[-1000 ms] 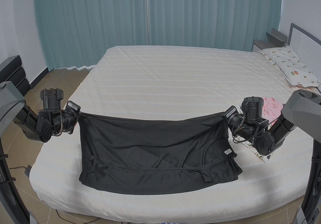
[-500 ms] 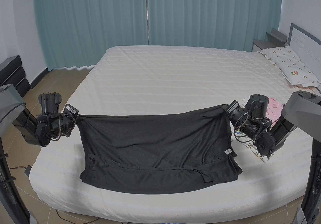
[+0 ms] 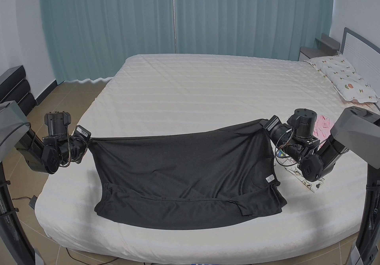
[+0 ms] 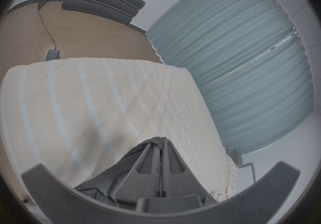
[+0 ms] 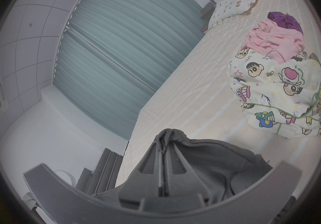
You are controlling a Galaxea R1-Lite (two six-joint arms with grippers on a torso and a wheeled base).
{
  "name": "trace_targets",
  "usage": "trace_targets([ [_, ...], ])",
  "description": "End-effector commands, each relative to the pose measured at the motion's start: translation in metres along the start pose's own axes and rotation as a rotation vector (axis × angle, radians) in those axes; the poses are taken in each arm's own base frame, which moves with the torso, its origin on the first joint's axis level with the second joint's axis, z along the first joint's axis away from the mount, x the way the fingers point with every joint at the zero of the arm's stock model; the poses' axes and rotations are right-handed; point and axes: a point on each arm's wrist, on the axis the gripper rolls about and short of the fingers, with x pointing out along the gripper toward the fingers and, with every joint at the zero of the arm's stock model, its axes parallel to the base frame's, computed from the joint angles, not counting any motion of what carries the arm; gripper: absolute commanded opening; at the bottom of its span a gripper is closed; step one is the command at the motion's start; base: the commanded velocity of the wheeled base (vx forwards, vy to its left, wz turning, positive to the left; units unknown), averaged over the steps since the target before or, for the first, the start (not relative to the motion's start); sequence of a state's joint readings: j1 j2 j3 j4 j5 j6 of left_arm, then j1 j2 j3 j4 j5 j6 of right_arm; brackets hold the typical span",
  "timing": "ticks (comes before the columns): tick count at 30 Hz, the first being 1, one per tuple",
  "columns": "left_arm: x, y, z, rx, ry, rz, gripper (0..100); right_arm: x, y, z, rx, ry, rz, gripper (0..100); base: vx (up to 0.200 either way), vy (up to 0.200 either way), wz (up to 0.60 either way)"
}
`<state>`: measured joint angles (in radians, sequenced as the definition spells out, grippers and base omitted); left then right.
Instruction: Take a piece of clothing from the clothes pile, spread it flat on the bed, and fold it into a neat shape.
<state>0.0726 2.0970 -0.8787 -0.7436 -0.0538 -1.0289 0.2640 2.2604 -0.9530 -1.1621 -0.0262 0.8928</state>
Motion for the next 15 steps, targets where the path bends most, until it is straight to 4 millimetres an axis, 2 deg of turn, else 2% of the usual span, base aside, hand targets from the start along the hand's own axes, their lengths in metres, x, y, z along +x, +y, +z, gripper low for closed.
trace_targets([
  [1,0.012,0.007,-0.004,0.0,0.013,0.02,0,0.008,-0.01,0.0,0.001,-0.012,-0.01,0,0.0,0.0,0.0],
  [10,0.037,0.016,-0.008,0.007,0.022,0.036,0,0.024,-0.026,-0.015,-0.002,0.008,-0.032,0,0.0,0.0,0.0],
  [15,0.048,0.015,-0.007,0.009,0.018,0.024,0,0.032,-0.034,-0.02,-0.002,0.012,-0.039,0,0.0,0.0,0.0],
])
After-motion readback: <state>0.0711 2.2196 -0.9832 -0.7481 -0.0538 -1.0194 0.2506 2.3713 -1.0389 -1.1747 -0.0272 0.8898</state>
